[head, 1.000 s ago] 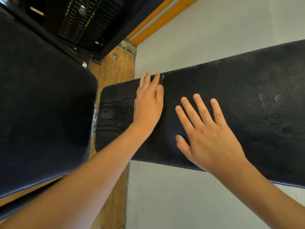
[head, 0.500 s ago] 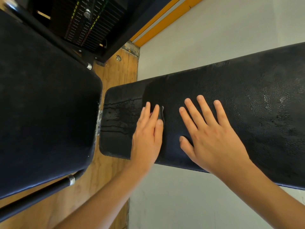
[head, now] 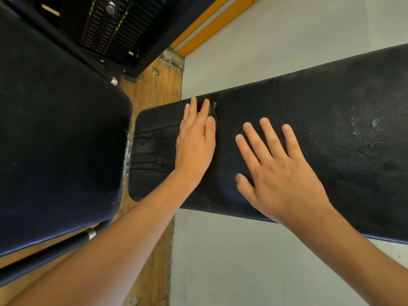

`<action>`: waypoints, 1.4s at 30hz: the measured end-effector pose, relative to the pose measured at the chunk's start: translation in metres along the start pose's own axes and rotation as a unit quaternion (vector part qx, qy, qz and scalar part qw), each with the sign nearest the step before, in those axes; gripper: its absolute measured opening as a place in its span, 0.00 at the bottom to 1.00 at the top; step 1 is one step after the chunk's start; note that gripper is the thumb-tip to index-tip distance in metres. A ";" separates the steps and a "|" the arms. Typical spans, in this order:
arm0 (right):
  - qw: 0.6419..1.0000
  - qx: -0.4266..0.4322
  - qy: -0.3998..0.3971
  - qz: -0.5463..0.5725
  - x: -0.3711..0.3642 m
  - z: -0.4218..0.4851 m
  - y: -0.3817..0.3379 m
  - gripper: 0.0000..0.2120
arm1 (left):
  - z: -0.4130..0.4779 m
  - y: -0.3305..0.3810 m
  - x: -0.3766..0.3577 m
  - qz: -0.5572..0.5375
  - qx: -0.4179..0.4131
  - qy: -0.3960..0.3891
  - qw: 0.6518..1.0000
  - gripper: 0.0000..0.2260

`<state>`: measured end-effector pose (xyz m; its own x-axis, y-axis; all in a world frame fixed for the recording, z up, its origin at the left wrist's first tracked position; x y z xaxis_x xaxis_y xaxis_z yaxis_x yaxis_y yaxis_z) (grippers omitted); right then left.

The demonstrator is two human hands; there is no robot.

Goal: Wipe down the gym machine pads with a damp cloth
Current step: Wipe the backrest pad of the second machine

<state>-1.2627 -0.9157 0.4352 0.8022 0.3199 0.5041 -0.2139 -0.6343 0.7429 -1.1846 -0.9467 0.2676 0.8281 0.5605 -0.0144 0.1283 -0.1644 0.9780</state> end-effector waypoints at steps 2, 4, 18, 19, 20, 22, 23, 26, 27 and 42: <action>1.000 0.000 0.001 0.000 0.000 -0.001 0.000 0.36 | -0.016 -0.005 0.005 -0.003 -0.002 -0.005 1.000 0.21; 1.000 -0.001 0.003 0.001 0.000 -0.002 0.000 0.36 | -0.043 -0.013 0.011 0.002 -0.001 -0.009 1.000 0.21; 1.000 -0.001 0.009 0.004 0.000 -0.001 -0.004 0.36 | -0.132 -0.032 0.028 -0.020 0.048 0.018 0.998 0.20; 1.000 -0.002 0.010 0.006 0.000 -0.001 -0.004 0.36 | -0.128 -0.032 0.028 -0.020 0.045 0.021 0.999 0.20; 1.000 -0.003 0.011 0.007 -0.001 -0.001 -0.004 0.36 | -0.123 -0.032 0.026 -0.018 0.042 0.022 0.999 0.20; 1.000 -0.002 0.011 0.010 -0.001 0.000 -0.003 0.36 | -0.108 -0.032 0.023 -0.011 0.042 0.021 0.999 0.20; 1.000 -0.002 0.010 0.011 -0.001 0.000 -0.003 0.36 | -0.099 -0.032 0.022 -0.009 0.045 0.022 0.999 0.20; 1.000 -0.003 0.008 0.015 -0.002 0.001 -0.004 0.36 | -0.070 -0.029 0.019 -0.013 0.043 0.030 0.999 0.20; 1.000 -0.004 0.008 0.016 -0.001 0.001 -0.004 0.36 | -0.059 -0.028 0.019 -0.015 0.040 0.034 0.999 0.20; 1.000 -0.002 0.011 0.020 -0.002 0.003 -0.005 0.36 | 0.051 -0.017 0.004 0.000 0.003 0.049 0.999 0.21</action>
<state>-1.2616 -0.9153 0.4288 0.7800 0.3103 0.5434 -0.2477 -0.6443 0.7235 -1.1554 -0.9828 0.2402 0.7704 0.6375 0.0068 0.1310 -0.1687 0.9769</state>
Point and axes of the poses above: each hand's wrist, its own z-axis towards the middle knuckle, its own x-axis out of the back of the hand, y = z × x, the point moved 4 cm from there along z, towards the middle knuckle, and after that the axes turned 12 degrees about y, right-handed, at the moved point
